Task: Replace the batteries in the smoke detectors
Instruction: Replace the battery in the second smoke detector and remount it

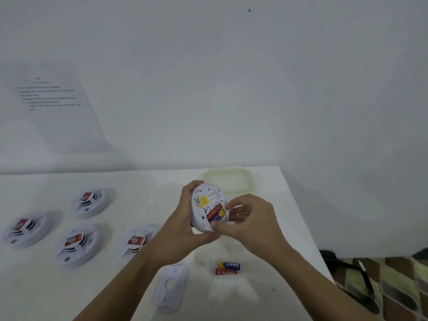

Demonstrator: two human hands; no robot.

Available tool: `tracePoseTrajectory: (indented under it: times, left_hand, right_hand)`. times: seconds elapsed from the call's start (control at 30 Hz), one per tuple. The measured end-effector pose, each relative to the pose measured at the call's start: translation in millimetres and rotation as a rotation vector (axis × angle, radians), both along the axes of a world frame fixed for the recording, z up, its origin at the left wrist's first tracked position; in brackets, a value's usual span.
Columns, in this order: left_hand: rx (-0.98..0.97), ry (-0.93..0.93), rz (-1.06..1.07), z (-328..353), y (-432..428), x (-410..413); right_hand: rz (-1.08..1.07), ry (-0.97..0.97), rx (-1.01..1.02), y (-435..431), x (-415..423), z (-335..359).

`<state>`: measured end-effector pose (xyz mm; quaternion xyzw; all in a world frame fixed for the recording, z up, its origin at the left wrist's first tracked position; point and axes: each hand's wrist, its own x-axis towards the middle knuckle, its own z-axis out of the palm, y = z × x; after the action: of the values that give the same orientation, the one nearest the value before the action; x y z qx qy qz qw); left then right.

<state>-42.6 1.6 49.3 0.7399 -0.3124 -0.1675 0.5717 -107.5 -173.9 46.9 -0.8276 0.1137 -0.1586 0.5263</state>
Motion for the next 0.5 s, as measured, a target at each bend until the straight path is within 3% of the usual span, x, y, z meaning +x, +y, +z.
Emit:
tracePoseTrajectory:
  times: [0.2,0.5]
  left_hand:
    - [0.017,-0.008,-0.012,-2,-16,1]
    - [0.038,0.026,0.000,-8,-20,5]
  right_hand:
    - [-0.003,-0.035,-0.050,-12,1,-6]
    - [0.035,0.107,0.276,-23,4,-16]
